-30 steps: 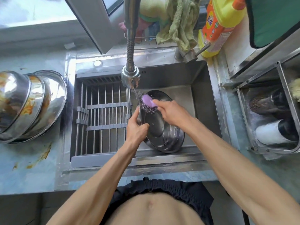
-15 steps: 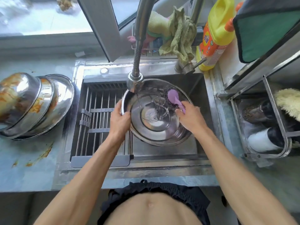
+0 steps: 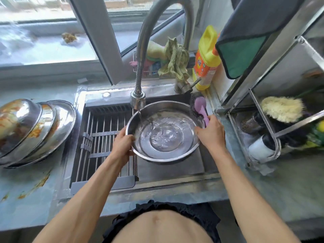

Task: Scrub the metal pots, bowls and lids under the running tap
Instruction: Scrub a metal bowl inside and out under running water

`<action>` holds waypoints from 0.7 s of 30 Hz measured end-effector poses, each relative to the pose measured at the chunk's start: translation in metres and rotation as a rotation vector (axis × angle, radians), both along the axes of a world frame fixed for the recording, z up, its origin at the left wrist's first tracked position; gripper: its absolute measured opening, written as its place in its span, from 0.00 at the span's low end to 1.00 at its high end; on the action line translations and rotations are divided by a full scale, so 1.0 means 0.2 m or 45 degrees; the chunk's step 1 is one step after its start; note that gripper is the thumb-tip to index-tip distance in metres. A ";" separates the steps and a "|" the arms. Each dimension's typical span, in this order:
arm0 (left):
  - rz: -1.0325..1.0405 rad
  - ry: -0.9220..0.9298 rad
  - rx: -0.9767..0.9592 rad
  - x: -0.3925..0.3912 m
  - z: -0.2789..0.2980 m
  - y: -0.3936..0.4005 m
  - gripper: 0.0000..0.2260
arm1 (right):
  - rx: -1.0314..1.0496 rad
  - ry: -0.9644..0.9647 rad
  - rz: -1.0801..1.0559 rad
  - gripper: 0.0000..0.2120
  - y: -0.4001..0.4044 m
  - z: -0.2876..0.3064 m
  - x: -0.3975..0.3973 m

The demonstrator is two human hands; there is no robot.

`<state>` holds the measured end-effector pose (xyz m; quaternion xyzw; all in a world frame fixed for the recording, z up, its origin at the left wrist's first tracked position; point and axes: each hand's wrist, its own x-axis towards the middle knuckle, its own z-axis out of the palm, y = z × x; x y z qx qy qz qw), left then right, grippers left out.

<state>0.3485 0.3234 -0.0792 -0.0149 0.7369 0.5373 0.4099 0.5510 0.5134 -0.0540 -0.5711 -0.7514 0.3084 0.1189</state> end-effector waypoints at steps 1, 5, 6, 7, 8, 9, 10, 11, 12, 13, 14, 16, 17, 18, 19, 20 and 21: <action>0.008 -0.047 0.006 0.00 -0.01 0.00 0.27 | -0.079 0.035 -0.042 0.18 0.01 0.02 0.00; 0.012 -0.226 -0.017 0.01 0.04 0.03 0.14 | -0.227 0.115 -0.080 0.05 0.06 0.09 0.00; 0.002 -0.258 -0.040 0.01 0.06 0.03 0.10 | -0.235 0.115 -0.086 0.06 0.07 0.09 0.00; -0.008 -0.282 -0.069 0.00 0.07 0.03 0.06 | -0.249 0.115 -0.084 0.06 0.08 0.10 -0.01; -0.027 -0.296 -0.087 -0.02 0.09 0.03 0.04 | -0.274 0.130 -0.091 0.06 0.08 0.09 -0.01; -0.041 -0.279 -0.107 -0.05 0.11 0.03 0.03 | -0.309 0.144 -0.100 0.06 0.07 0.07 -0.01; -0.051 -0.238 -0.128 -0.07 0.13 0.03 0.02 | -0.346 0.148 -0.109 0.07 0.07 0.04 -0.01; -0.065 -0.174 -0.150 -0.09 0.16 0.03 0.02 | -0.386 0.151 -0.114 0.08 0.06 0.01 -0.01; -0.082 -0.103 -0.166 -0.12 0.18 0.03 0.02 | -0.436 0.162 -0.125 0.09 0.04 -0.02 -0.01; -0.110 -0.024 -0.173 -0.13 0.21 0.03 0.03 | -0.492 0.165 -0.135 0.09 0.02 -0.07 -0.02; -0.144 0.058 -0.177 -0.15 0.24 0.03 0.03 | -0.555 0.158 -0.136 0.08 0.00 -0.12 -0.04; -0.240 0.223 -0.168 -0.15 0.29 0.03 0.04 | -0.660 0.157 -0.135 0.09 -0.04 -0.23 -0.06; -0.281 0.293 -0.146 -0.15 0.31 0.03 0.06 | -0.691 0.149 -0.135 0.08 -0.06 -0.29 -0.07; -0.311 0.353 -0.113 -0.13 0.33 0.02 0.08 | -0.718 0.141 -0.143 0.06 -0.09 -0.34 -0.08; -0.332 0.400 -0.079 -0.13 0.35 0.02 0.11 | -0.742 0.142 -0.149 0.04 -0.11 -0.38 -0.10; -0.349 0.424 -0.054 -0.12 0.36 0.02 0.15 | -0.755 0.148 -0.155 0.03 -0.13 -0.42 -0.12; -0.367 0.439 -0.041 -0.12 0.36 0.02 0.18 | -0.754 0.155 -0.148 0.03 -0.14 -0.45 -0.13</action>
